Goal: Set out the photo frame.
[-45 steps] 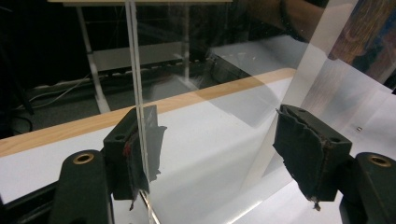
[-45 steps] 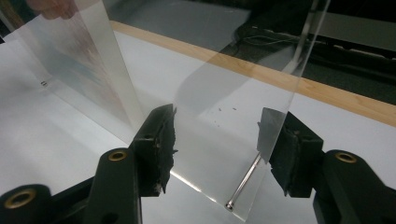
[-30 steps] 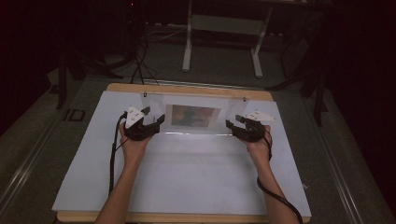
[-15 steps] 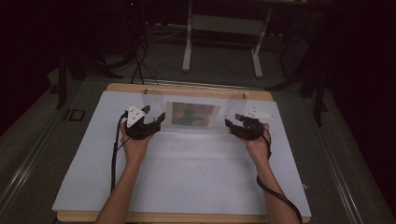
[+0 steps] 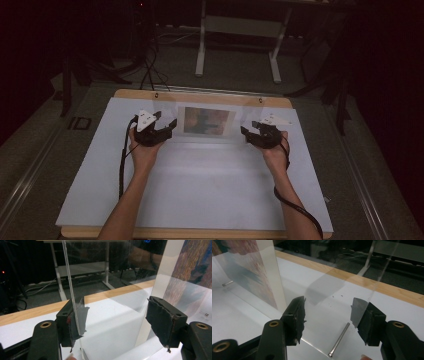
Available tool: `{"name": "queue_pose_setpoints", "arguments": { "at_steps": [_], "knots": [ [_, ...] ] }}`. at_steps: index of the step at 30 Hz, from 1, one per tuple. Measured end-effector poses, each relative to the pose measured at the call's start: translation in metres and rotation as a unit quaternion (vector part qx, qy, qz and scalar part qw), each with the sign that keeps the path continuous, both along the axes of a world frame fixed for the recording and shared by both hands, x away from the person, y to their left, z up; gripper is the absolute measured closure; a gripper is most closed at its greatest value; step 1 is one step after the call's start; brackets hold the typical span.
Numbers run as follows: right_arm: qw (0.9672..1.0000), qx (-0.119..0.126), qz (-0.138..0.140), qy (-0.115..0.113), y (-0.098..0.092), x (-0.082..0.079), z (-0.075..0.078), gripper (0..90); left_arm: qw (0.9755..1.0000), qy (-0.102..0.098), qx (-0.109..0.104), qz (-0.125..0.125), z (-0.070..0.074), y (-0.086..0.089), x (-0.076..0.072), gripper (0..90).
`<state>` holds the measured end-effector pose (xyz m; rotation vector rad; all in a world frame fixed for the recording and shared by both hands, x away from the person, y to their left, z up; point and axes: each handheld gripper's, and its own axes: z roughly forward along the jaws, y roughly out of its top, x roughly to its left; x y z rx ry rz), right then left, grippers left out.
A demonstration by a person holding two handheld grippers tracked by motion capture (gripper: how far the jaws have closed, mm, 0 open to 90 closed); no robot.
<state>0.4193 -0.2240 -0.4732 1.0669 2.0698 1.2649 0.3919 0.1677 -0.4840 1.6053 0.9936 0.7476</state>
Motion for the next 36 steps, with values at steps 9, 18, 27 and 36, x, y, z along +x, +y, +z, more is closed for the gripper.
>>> {"name": "queue_pose_setpoints", "arguments": {
  "at_steps": [9, 18, 27, 36],
  "knots": [
    [1.0, 0.003, -0.004, 0.003, 0.0, -0.002, 0.0, 44.1, 1.0, 0.008, -0.001, 0.0, 0.002, -0.001, 0.001, 31.0],
    [0.9998, 0.016, -0.006, 0.009, -0.001, -0.005, 0.002, 44.2, 0.9999, 0.011, -0.012, 0.003, 0.007, 0.0, 0.001, 30.0],
    [0.9996, 0.025, -0.003, 0.007, -0.001, -0.011, 0.01, 44.9, 0.9992, 0.036, -0.021, 0.0, 0.015, 0.002, -0.003, 29.9],
    [0.999, 0.038, 0.0, 0.022, -0.003, -0.019, 0.015, 46.5, 0.9976, 0.063, -0.027, -0.004, 0.02, 0.004, -0.007, 30.1]
  ]
}}
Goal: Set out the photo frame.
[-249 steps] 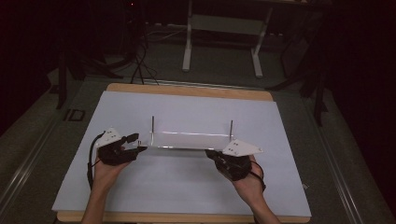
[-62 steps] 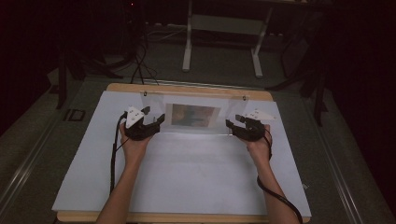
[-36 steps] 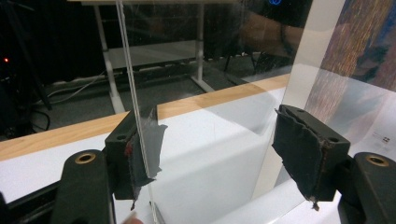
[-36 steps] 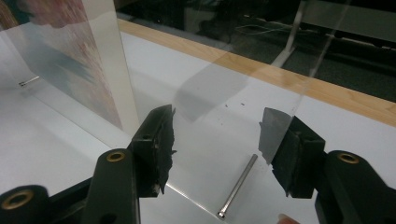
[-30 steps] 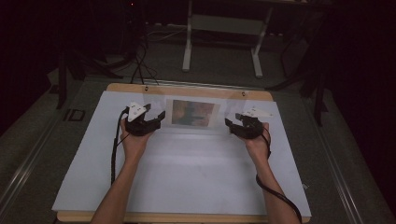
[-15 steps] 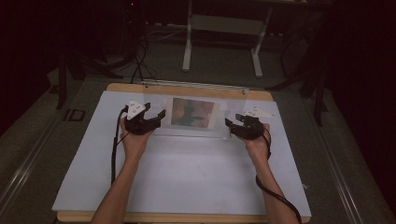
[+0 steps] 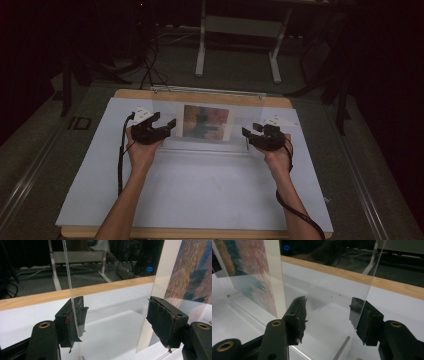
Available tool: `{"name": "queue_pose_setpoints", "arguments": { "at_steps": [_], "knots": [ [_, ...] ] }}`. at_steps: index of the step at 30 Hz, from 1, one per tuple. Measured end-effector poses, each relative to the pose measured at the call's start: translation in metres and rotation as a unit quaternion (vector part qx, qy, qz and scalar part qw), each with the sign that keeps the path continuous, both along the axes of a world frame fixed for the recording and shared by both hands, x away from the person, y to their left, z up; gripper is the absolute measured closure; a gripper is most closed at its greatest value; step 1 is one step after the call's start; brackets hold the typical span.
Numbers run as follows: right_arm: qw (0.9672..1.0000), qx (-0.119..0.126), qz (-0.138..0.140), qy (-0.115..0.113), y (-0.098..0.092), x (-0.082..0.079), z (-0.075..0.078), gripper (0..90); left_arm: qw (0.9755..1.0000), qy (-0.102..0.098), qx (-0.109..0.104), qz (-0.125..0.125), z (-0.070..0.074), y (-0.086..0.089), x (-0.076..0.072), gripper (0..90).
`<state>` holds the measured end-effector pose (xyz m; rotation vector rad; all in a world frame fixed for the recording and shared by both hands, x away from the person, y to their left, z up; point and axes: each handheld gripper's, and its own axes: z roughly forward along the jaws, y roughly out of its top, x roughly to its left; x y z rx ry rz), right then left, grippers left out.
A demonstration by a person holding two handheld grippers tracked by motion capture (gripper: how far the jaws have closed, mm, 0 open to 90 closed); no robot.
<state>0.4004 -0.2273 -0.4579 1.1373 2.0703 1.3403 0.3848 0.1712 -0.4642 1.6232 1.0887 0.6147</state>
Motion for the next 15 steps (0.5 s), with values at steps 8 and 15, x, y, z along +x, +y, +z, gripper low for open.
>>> {"name": "queue_pose_setpoints", "arguments": {
  "at_steps": [8, 15],
  "knots": [
    [0.9999, 0.008, 0.005, 0.012, -0.003, -0.006, 0.0, 46.9, 0.9999, 0.013, 0.006, 0.003, 0.006, -0.002, -0.008, 30.5],
    [0.9997, 0.013, 0.01, 0.019, -0.005, -0.013, -0.001, 46.8, 0.9997, 0.021, 0.009, 0.01, 0.009, -0.004, -0.02, 30.5]
  ]
}}
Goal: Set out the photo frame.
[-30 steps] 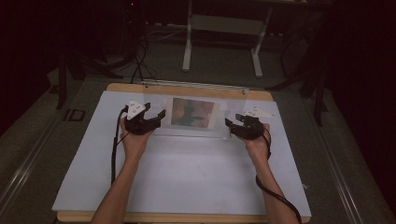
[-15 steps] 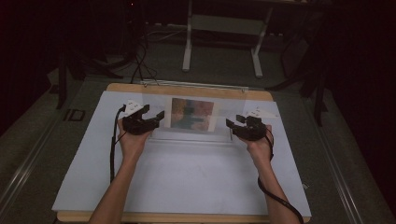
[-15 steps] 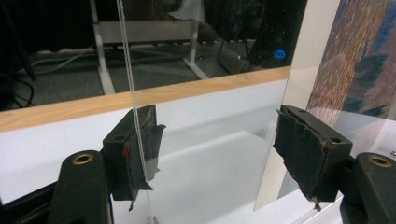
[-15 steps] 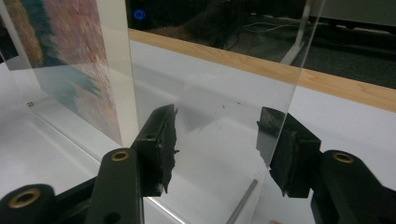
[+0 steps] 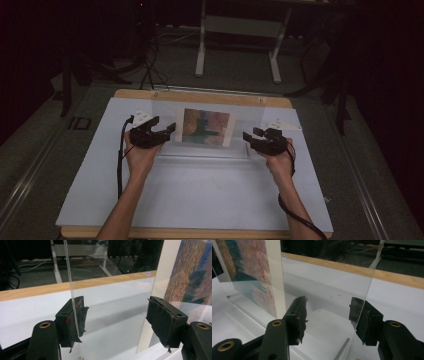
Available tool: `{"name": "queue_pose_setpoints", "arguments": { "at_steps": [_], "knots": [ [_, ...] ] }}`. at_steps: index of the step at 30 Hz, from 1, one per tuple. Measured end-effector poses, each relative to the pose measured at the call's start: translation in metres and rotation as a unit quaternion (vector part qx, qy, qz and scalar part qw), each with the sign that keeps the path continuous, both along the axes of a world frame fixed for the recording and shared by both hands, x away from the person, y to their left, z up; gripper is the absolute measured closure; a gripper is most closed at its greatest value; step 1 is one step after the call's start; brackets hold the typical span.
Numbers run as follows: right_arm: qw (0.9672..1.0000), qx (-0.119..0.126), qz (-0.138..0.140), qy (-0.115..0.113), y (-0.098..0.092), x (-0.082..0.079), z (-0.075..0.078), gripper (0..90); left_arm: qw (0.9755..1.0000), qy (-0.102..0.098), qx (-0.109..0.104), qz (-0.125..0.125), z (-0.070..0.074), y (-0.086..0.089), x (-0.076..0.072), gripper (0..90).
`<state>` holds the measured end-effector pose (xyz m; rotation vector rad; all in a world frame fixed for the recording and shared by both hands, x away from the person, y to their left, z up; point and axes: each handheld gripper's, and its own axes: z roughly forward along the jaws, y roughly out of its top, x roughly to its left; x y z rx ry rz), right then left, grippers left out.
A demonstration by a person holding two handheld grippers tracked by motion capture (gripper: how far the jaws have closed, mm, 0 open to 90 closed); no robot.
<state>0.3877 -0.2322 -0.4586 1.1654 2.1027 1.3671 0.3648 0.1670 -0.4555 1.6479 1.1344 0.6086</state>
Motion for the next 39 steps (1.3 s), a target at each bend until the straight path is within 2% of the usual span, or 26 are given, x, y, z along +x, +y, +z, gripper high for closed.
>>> {"name": "queue_pose_setpoints", "arguments": {
  "at_steps": [6, 13, 23, 39],
  "knots": [
    [1.0, -0.004, 0.003, -0.001, 0.0, -0.009, 0.002, 46.8, 0.9999, 0.006, -0.01, -0.001, -0.004, 0.001, -0.01, 30.5],
    [1.0, -0.006, 0.002, -0.002, -0.001, -0.015, 0.001, 46.9, 0.9999, 0.009, -0.012, -0.002, -0.007, 0.0, -0.013, 30.6],
    [1.0, 0.001, 0.006, 0.003, -0.008, -0.022, -0.009, 46.9, 1.0, 0.003, 0.005, 0.003, -0.008, -0.008, -0.026, 30.3],
    [0.9999, -0.007, 0.009, -0.002, -0.007, -0.033, -0.009, 47.0, 1.0, 0.002, 0.004, 0.0, -0.01, -0.007, -0.035, 29.5]
  ]
}}
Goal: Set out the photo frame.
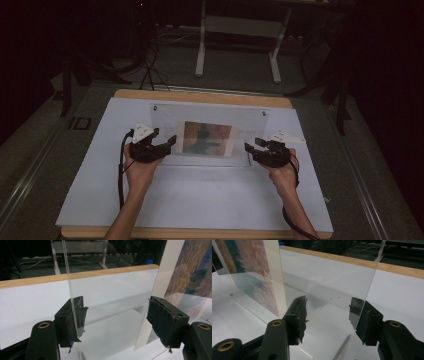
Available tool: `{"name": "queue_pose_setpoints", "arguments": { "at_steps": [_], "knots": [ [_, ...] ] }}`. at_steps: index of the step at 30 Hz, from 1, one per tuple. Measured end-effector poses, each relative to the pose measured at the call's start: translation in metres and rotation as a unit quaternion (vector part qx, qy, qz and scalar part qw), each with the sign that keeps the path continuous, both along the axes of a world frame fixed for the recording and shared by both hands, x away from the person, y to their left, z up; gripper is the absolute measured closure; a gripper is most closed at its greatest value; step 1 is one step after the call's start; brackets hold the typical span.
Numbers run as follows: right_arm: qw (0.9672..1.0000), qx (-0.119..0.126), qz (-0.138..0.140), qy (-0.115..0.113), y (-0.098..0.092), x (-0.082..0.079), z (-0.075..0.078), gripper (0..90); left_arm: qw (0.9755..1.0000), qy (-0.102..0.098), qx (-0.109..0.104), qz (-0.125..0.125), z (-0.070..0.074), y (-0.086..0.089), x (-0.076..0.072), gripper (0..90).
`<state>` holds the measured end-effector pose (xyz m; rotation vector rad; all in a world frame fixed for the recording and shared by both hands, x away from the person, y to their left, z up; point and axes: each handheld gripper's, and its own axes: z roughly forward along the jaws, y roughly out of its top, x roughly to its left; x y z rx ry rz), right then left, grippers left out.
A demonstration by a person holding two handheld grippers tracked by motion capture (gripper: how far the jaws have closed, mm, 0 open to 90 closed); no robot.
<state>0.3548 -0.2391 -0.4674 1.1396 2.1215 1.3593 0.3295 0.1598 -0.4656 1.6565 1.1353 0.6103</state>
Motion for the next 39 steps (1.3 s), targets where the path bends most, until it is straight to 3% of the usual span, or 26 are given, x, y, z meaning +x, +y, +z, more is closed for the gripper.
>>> {"name": "queue_pose_setpoints", "arguments": {
  "at_steps": [20, 28, 32, 39],
  "knots": [
    [0.9998, 0.004, 0.015, -0.01, -0.004, -0.005, -0.006, 48.7, 1.0, 0.0, -0.002, 0.0, -0.004, 0.0, -0.008, 28.7],
    [0.9998, 0.004, 0.018, -0.012, -0.005, -0.005, -0.006, 49.6, 0.9998, -0.006, -0.007, -0.02, -0.008, 0.005, -0.004, 30.1],
    [0.9998, 0.005, 0.019, -0.009, -0.006, -0.005, -0.006, 49.5, 0.9992, -0.001, -0.029, -0.027, -0.012, 0.008, -0.003, 30.4],
    [0.9996, -0.003, 0.026, -0.009, -0.006, -0.004, -0.005, 48.8, 0.9991, 0.005, -0.027, -0.033, -0.012, 0.01, -0.003, 31.5]
  ]
}}
